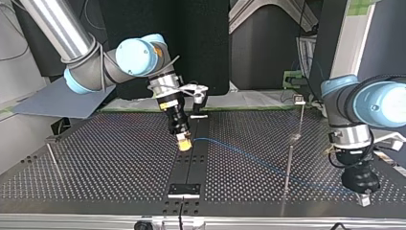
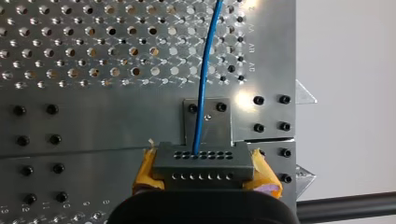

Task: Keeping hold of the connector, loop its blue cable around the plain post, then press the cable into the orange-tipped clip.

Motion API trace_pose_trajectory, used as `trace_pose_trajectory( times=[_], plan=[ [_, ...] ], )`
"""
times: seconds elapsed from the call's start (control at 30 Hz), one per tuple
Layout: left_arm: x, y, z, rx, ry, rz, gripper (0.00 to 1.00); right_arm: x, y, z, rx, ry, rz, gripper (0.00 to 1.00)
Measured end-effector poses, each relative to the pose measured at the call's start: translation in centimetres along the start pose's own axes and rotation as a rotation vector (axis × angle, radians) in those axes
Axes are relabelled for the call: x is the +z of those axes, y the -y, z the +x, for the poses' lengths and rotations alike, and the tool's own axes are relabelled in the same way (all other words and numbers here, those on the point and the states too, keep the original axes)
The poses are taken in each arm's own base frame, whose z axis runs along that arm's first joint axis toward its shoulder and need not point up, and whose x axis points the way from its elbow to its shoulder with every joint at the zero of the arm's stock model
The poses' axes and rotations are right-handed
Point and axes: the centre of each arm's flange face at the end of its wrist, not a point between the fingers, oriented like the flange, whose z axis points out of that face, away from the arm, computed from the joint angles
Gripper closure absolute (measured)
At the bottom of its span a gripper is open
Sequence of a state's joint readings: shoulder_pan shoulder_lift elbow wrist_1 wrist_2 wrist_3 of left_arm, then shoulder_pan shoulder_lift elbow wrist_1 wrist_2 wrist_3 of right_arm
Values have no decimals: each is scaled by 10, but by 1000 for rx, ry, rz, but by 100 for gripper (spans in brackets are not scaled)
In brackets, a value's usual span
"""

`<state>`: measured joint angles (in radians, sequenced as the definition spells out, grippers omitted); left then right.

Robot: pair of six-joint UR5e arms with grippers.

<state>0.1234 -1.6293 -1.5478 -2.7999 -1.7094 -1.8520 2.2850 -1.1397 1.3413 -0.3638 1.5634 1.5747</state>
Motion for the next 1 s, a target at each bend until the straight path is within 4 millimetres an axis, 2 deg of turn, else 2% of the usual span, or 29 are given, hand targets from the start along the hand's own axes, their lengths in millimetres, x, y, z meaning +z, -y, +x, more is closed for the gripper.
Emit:
trace_pose_trajectory(
  times=[0.1,0.2,0.47,0.63,0.83,1.0],
  plan=[
    [2,-4,2,2,-9,8,100,1,-2,-2,0,4,-2,100],
    [2,-2,14,9,-39,18,100,1,-3,-3,0,4,-4,100],
    [-2,6,66,27,-174,65,100,1,-5,-6,-1,11,-6,100],
    [-8,-3,101,24,-214,32,100,2,-7,-8,-5,18,-9,100],
    [-22,-7,122,25,-226,5,100,2,-7,-10,-7,21,-12,100],
    [-29,-2,130,22,-235,17,100,2,-6,-18,-7,34,-12,100]
  ],
)
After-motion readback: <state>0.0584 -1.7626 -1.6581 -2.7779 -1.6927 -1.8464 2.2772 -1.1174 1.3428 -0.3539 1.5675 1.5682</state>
